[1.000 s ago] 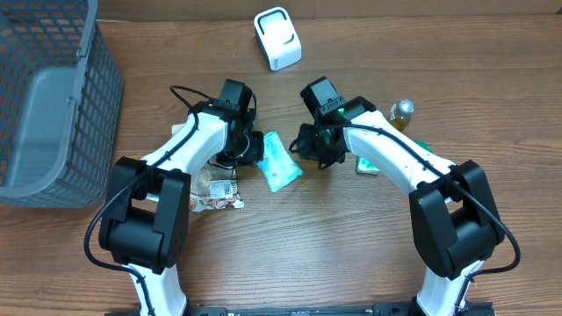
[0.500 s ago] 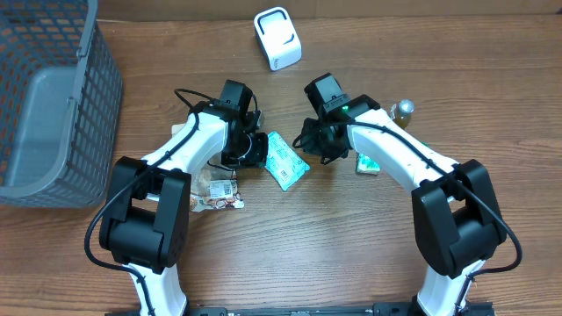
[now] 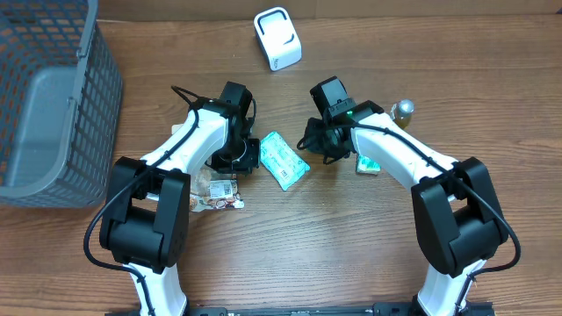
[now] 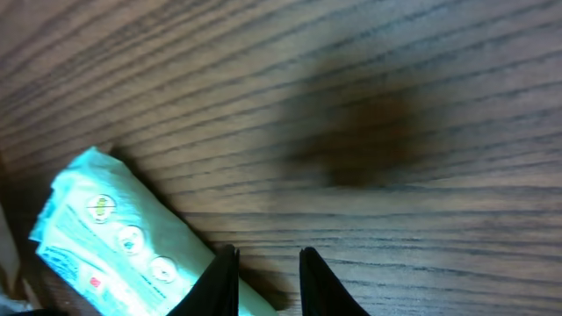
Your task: Scan the item barcode
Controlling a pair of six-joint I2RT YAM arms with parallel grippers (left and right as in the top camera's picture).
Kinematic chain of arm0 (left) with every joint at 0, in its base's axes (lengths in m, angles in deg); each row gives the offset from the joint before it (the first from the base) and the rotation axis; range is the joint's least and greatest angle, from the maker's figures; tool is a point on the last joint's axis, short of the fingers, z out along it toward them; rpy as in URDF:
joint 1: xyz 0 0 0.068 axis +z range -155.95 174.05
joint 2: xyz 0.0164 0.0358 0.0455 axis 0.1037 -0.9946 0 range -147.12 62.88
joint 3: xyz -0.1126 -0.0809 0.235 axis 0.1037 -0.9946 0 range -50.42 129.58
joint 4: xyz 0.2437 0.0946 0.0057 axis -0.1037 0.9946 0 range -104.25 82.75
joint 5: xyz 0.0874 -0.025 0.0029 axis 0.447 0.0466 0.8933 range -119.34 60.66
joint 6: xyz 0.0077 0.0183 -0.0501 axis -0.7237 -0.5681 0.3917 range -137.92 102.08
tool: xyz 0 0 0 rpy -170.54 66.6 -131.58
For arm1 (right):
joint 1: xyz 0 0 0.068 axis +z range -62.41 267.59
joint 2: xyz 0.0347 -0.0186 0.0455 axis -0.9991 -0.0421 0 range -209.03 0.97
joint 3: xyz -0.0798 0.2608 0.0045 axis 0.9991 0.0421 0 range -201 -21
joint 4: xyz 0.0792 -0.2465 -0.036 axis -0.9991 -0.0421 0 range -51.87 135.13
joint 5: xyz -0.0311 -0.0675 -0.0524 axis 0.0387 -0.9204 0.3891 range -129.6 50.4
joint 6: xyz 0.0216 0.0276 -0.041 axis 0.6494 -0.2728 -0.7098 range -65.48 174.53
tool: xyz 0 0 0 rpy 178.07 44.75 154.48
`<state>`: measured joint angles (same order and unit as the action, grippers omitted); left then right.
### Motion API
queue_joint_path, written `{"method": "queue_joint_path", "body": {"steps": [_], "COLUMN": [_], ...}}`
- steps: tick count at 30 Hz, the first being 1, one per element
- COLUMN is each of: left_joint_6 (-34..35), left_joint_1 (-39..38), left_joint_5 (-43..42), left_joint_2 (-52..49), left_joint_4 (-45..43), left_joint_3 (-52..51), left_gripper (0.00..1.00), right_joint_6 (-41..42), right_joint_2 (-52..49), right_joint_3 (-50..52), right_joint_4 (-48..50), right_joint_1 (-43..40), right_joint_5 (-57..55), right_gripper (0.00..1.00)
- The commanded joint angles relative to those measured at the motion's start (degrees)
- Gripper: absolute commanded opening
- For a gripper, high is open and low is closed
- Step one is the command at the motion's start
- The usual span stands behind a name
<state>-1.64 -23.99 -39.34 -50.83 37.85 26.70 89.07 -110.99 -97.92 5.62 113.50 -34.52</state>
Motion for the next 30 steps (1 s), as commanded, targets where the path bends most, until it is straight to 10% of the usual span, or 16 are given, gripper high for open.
{"method": "queue_joint_path", "body": {"steps": [1, 30], "left_joint_6": [0.33, 1.79], "left_joint_1": [-0.68, -1.36], "left_joint_5": [1.62, 1.4], "left_joint_2": [-1.05, -2.67], "left_joint_4": [-0.66, -9.64], "left_joint_3": [1.25, 0.85], "left_gripper": [0.04, 0.04], "right_joint_6": [-0.02, 0.22], "right_joint_2": [0.46, -3.39], "right_joint_3": [0.85, 2.75], "right_joint_4": [0.5, 3.34], "right_joint_1": [0.04, 0.07], "right_joint_5": [-0.79, 2.14], "right_gripper": [0.17, 0.12]}}
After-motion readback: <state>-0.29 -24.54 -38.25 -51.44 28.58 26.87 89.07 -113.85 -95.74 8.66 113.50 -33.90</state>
